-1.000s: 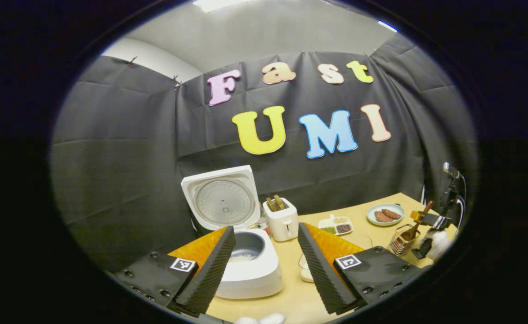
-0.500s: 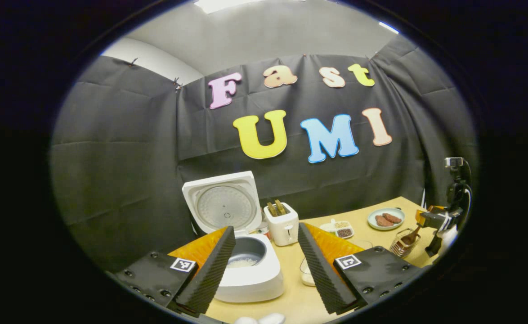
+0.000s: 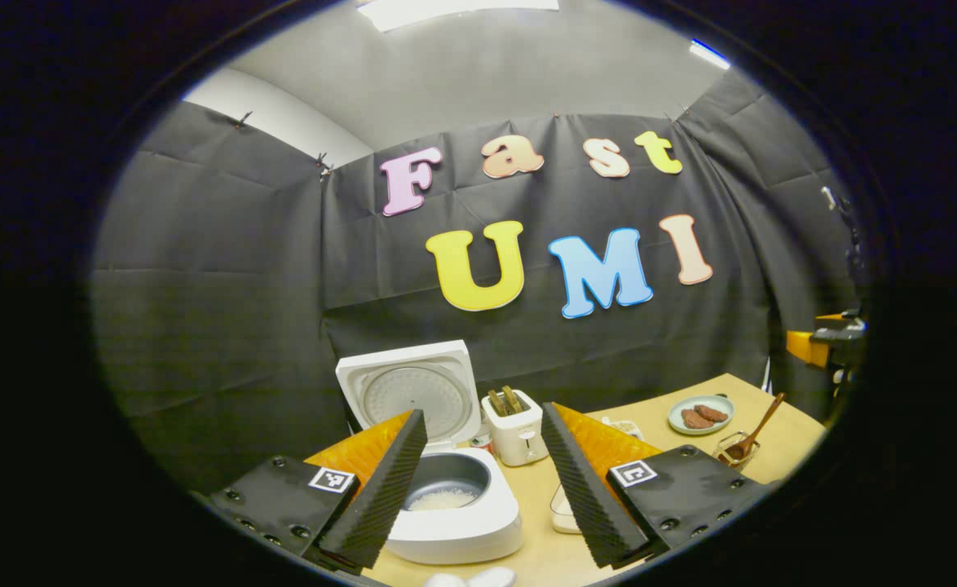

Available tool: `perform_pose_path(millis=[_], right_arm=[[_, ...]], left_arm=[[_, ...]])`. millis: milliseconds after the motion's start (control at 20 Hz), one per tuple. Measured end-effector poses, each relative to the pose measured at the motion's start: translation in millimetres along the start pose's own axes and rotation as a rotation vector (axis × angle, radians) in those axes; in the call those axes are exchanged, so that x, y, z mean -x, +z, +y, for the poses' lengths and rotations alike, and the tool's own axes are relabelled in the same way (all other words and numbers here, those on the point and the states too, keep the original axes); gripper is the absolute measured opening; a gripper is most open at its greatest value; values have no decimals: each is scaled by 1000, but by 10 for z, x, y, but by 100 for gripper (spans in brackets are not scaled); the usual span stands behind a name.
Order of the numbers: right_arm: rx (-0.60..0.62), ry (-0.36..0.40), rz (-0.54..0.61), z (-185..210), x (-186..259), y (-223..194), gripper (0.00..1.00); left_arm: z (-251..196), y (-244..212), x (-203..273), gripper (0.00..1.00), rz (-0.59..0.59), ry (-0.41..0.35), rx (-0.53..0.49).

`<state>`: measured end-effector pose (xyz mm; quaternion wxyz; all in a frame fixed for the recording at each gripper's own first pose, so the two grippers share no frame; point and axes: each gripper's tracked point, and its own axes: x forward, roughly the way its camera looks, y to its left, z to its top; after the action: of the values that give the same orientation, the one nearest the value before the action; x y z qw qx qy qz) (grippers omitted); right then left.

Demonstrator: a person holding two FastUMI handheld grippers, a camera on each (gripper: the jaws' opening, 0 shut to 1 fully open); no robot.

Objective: Close the left gripper, press the button to open the rice cooker; take a wooden spoon from the chopstick holder with the right hand, scoop a spoonful of rice and pour it into the rice cooker, then put the wooden spoon back into the chopstick holder.

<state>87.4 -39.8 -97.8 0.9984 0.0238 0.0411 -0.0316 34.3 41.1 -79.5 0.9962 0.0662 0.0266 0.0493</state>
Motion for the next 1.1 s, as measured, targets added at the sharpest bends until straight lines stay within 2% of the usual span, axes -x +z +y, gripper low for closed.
perform_pose_path(millis=[50, 200, 450, 550, 650, 800, 850, 950, 1000, 1050, 1100], right_arm=[[5, 4, -4, 38, 93, 103, 99], [3, 54, -1, 259, 436, 353, 99], [36, 100, 33, 518, 645, 439, 99], [49, 119, 47, 611, 645, 437, 100], [54, 139, 59, 702, 647, 422, 99], [60, 158, 88, 801, 611, 354, 99], [70, 161, 98, 810, 597, 336, 99], [87, 164, 111, 832, 566, 297, 100], [93, 166, 120, 835, 557, 276, 100], [98, 166, 124, 844, 538, 261, 100], [101, 168, 136, 848, 520, 235, 100]], left_arm=[[64, 69, -39, 94, -2, 8, 12], [272, 310, -157, 100, -8, 39, 41], [580, 689, -645, 98, -9, 79, 35], [698, 764, -983, 95, 24, 82, 30], [819, 748, -1378, 100, 92, 78, 68], [1142, 742, -1940, 94, 161, 117, 111], [1204, 707, -2127, 100, 181, 118, 119], [1359, 657, -2459, 95, 213, 136, 112], [1452, 616, -2607, 100, 226, 156, 100], [1518, 605, -2778, 100, 225, 162, 90], [1554, 555, -2907, 94, 248, 168, 87]])
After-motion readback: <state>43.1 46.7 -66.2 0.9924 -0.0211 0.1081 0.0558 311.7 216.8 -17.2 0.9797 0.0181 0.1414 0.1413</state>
